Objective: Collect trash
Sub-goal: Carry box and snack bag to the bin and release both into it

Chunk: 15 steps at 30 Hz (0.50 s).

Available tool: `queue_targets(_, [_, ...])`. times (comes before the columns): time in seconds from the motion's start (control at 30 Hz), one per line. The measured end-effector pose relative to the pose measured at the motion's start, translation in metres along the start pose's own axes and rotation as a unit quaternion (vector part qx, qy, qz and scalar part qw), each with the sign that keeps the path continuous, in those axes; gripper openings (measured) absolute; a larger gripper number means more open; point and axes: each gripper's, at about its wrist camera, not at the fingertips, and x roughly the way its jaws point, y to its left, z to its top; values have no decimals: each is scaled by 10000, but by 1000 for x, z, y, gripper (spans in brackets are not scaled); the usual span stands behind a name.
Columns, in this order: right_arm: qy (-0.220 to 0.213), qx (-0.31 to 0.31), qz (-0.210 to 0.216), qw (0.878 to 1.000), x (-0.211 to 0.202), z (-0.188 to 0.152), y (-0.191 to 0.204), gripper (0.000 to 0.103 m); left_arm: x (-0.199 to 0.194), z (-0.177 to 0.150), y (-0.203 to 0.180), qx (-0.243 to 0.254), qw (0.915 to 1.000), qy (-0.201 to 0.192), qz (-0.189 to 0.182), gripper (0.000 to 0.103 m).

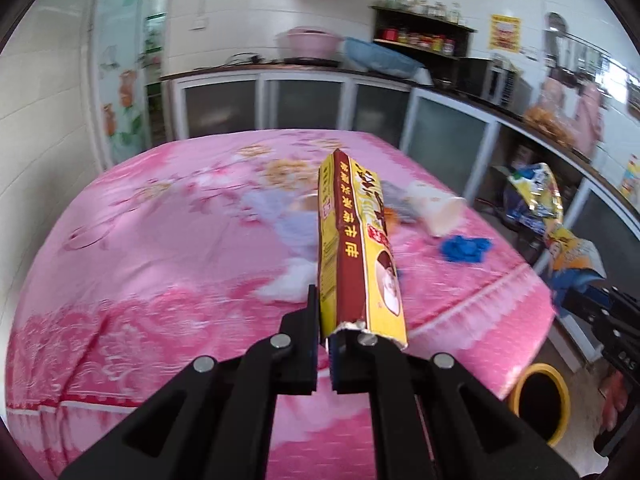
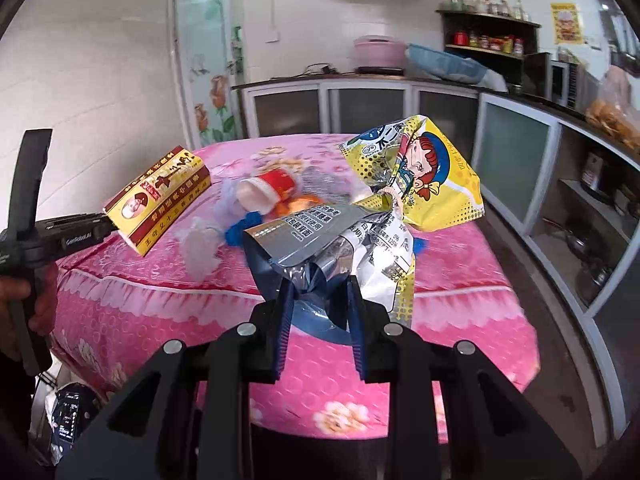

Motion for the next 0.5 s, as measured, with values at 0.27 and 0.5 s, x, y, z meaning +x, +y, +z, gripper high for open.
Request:
queue_targets(0.27, [-82, 483, -745, 9960, -43, -21, -59, 25, 11, 2, -85, 619, 9946, 54, -832, 3])
queue_targets(0.5, [-100, 929, -1469, 9847, -80, -50, -113, 25, 22, -5, -158, 1165, 9822, 169, -1463, 3])
